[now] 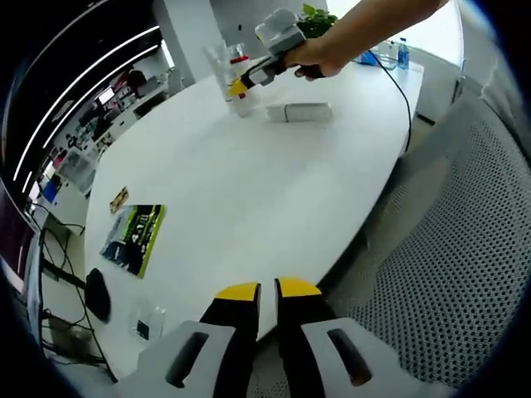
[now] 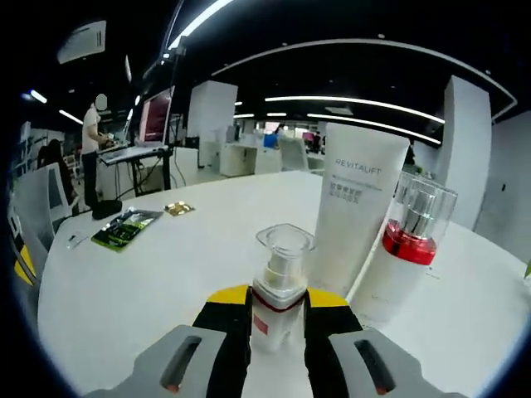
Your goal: Arrange the skincare products in the storage area until every visible bottle or jar stands upright without overlapping.
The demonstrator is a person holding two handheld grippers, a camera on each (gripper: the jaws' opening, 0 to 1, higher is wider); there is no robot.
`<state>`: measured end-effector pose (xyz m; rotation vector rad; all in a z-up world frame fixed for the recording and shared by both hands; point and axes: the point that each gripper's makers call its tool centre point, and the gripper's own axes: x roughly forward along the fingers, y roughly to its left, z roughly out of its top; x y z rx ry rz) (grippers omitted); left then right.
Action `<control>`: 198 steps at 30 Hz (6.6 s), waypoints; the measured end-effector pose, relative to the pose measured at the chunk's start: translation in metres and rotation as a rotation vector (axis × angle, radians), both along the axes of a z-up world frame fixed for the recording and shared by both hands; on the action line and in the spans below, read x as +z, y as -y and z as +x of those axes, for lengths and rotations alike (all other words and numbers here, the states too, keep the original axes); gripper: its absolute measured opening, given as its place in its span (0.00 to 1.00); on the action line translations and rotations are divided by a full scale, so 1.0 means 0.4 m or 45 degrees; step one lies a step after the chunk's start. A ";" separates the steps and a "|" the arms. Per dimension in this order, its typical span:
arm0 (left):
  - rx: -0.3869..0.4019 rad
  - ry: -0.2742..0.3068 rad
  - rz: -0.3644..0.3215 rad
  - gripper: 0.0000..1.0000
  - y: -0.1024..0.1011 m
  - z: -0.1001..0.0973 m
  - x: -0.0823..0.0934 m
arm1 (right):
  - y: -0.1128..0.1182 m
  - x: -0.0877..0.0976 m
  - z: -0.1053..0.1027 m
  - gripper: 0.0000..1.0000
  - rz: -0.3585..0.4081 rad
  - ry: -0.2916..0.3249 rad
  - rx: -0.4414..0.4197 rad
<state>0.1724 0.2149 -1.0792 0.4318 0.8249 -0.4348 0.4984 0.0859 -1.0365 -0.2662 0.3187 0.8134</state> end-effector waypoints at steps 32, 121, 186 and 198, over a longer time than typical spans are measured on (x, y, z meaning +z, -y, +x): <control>0.002 0.031 -0.004 0.00 0.000 0.007 0.010 | 0.052 -0.011 0.009 0.14 0.064 -0.150 -0.156; 0.013 0.036 -0.005 0.00 -0.004 0.007 0.012 | 0.138 -0.088 -0.290 0.33 -0.138 -0.540 -0.050; 0.498 0.241 -1.922 0.27 0.069 0.124 0.371 | -0.204 0.231 -0.742 0.13 0.706 -0.962 0.614; 0.465 0.255 -1.992 0.18 0.066 0.114 0.404 | -0.203 0.253 -0.796 0.13 0.899 -1.332 0.726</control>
